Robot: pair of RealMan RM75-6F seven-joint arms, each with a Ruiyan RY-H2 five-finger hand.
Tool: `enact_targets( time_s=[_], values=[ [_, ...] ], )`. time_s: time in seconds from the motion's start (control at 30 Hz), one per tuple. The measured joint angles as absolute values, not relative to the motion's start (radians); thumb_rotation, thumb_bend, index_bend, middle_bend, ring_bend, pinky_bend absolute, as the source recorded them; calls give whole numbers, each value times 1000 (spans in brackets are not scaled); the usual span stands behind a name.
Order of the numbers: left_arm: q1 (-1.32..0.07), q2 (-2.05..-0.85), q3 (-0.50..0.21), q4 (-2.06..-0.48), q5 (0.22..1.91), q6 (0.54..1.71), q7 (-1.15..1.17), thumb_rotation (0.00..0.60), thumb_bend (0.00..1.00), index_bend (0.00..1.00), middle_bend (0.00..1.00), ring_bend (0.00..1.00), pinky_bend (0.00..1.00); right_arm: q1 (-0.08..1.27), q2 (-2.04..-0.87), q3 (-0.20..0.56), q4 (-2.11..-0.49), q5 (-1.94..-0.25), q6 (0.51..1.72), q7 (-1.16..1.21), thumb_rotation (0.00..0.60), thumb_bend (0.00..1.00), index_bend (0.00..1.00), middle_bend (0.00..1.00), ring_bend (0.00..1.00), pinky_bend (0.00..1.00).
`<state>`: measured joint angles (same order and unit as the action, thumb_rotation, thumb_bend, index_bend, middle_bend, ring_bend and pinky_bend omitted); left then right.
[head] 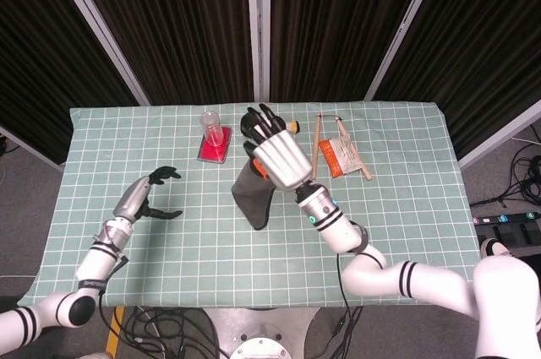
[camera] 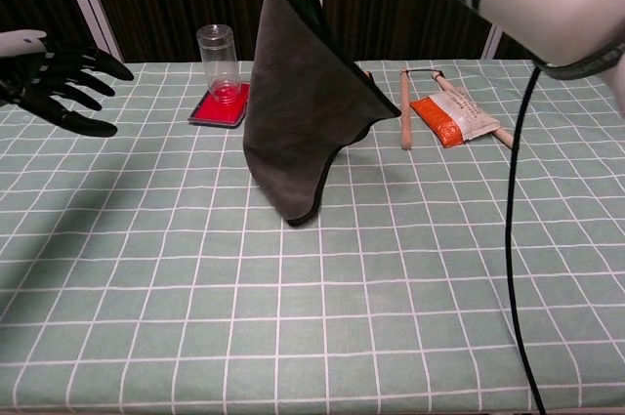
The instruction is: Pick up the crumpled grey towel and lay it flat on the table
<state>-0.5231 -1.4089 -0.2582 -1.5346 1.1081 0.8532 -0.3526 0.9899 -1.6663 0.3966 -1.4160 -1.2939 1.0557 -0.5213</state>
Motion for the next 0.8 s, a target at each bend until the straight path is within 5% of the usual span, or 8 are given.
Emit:
enact_targets(
  time_s=[0.27,0.8],
  values=[
    [-572,-1461,-268,-1494,1017,818,-286,497,0,355,265,220,259,1082,-1777,433,-1293,-1211,1057,-644,600,438,631,245,0,0],
    [-596,-1517,-268,-1452,1022,813,-293,508,0,355,265,220,261,1095,-1726,457,-1293,-1205,1146,-684,600,439,631,240,0,0]
  ],
)
